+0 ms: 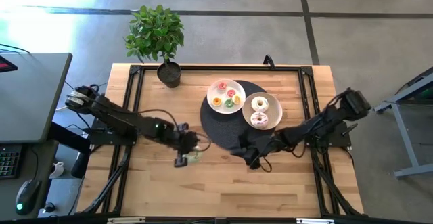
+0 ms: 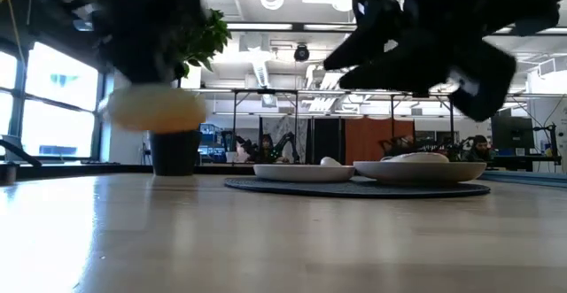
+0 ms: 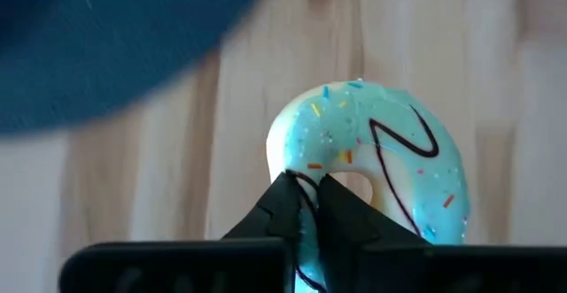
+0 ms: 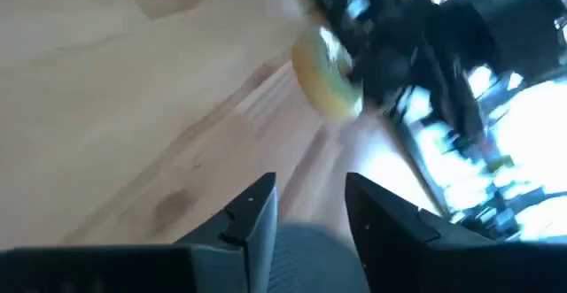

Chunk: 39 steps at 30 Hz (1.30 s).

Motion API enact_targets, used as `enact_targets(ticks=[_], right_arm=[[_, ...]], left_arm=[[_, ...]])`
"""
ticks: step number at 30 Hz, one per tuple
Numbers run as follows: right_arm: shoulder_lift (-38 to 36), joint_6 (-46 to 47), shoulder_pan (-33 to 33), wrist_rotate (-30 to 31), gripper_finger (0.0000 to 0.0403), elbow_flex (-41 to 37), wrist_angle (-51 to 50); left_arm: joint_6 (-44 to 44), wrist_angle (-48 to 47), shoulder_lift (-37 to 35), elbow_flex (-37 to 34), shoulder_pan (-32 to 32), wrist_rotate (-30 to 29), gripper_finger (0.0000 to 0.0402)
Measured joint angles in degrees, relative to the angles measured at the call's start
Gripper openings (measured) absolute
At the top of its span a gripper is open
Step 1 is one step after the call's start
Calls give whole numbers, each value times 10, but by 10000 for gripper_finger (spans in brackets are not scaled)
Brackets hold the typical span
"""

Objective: Pick & Place donuts
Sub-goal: Put the large blue donut on the gray plate

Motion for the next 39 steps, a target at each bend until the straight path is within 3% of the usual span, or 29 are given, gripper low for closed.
enact_targets(ticks=[5,11,16,20,26,39], right_arm=[[32,-77,0,-3,118,1,101],[29,-127,0,6,113,1,126],[29,-168,0,87,114,1,147],[29,-172,-4,99,114,1,153],[29,-139,-12,41,115,1,153],[29,-81,-18,45,115,1,151]], left_arm=[[-9,20,0,59,49,54,28],[-82,47,10,110,112,140,13],[-106,65,26,119,142,235,11],[-111,66,47,118,141,238,11],[-120,76,83,117,141,248,10],[-120,77,84,117,141,269,10]])
